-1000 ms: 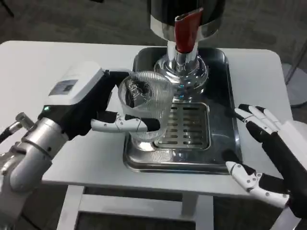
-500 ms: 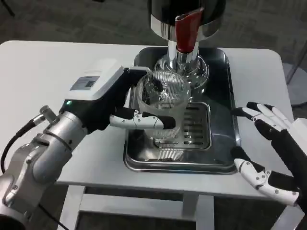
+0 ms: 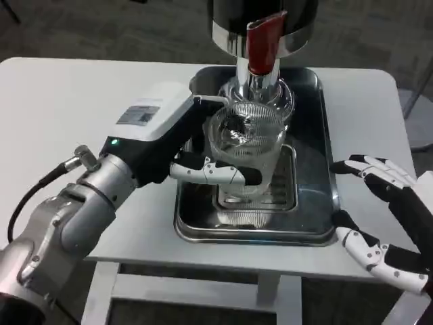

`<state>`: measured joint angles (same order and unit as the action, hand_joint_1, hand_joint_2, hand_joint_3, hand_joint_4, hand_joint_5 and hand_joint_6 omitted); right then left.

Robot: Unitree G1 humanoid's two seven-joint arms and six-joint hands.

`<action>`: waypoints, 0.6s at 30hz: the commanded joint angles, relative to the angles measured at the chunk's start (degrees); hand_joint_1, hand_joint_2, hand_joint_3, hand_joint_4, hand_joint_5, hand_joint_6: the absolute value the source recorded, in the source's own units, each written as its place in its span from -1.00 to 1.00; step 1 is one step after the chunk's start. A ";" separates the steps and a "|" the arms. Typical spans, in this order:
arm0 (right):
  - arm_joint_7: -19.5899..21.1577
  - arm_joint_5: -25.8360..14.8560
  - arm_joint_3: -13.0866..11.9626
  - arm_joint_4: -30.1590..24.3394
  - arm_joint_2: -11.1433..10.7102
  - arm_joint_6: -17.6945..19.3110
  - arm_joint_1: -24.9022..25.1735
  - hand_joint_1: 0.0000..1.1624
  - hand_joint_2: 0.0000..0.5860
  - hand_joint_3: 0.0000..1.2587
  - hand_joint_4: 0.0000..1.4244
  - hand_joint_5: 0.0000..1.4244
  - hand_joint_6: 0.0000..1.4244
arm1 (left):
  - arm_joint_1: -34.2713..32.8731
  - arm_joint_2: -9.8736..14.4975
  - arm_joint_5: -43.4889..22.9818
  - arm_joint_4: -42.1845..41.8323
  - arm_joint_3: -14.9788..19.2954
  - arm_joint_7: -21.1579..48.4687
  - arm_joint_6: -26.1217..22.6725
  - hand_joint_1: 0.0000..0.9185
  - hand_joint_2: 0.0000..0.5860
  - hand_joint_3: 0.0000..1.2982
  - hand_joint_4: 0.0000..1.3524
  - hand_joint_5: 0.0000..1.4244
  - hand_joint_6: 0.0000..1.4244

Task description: Grasp the cup under the faucet to collect the drink, then remove the cup.

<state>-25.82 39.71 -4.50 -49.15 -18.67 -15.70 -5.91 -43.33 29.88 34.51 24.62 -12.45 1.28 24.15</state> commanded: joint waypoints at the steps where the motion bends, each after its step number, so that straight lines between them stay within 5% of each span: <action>1: 0.77 -1.19 -0.88 -0.42 -0.42 0.43 -0.63 -0.26 0.70 -0.61 -0.85 -0.90 -0.68 | 0.45 0.43 1.02 -1.29 -0.99 1.41 -1.79 -0.68 -0.66 -0.30 -0.71 -0.32 0.42; 18: 1.80 -3.26 -1.72 -0.17 -0.77 1.36 -1.10 -0.24 0.73 -0.55 -0.83 -0.87 -0.65 | 1.02 1.16 1.12 -5.50 -0.26 2.14 -3.40 -0.65 -0.61 -0.63 -0.89 -0.49 0.22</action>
<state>-25.09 37.01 -5.98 -49.14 -19.05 -15.45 -6.08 -43.21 30.22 35.85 21.23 -12.84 2.78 20.58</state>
